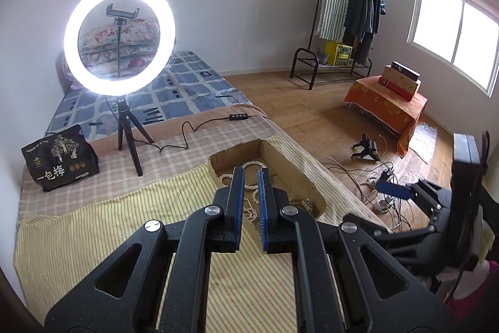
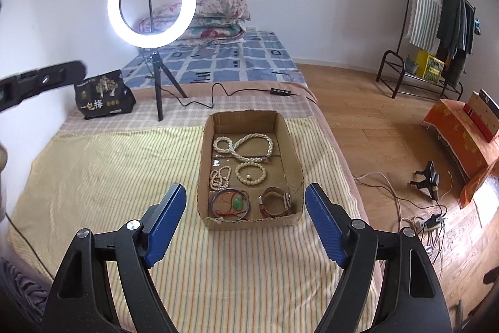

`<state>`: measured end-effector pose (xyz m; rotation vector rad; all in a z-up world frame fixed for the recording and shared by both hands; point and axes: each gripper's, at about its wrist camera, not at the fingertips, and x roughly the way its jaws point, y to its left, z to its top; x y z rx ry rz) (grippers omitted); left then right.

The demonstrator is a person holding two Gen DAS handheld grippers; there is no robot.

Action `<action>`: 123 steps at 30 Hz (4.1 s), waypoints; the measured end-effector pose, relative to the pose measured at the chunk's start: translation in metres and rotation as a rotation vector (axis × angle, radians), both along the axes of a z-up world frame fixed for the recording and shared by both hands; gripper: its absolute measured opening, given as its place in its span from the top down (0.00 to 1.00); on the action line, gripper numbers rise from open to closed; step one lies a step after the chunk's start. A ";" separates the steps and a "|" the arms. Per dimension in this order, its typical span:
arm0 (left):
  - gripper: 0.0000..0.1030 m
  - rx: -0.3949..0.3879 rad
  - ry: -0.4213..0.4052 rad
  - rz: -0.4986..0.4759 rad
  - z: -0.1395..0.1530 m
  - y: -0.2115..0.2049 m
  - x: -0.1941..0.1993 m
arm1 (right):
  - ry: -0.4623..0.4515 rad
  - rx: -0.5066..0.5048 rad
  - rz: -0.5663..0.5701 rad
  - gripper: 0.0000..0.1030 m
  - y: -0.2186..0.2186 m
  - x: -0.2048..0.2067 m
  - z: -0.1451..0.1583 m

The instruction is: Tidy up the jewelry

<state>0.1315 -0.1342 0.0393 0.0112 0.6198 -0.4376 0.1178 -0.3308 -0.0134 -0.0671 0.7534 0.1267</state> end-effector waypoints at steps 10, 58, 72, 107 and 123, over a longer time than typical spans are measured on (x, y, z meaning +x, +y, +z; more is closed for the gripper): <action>0.94 0.050 -0.036 0.027 -0.020 0.015 -0.045 | -0.043 -0.003 -0.050 0.23 0.011 -0.011 -0.001; 0.00 0.121 -0.130 0.118 -0.045 0.023 -0.069 | -0.144 -0.036 -0.128 0.22 0.023 -0.010 -0.013; 0.00 0.120 -0.128 0.109 -0.046 0.022 -0.070 | -0.143 -0.041 -0.139 0.22 0.020 -0.012 -0.014; 0.00 0.126 -0.150 0.092 -0.042 0.012 -0.080 | -0.137 -0.053 -0.140 0.22 0.021 -0.012 -0.015; 0.00 0.124 -0.134 0.113 -0.042 0.018 -0.074 | -0.136 -0.052 -0.150 0.22 0.019 -0.013 -0.016</action>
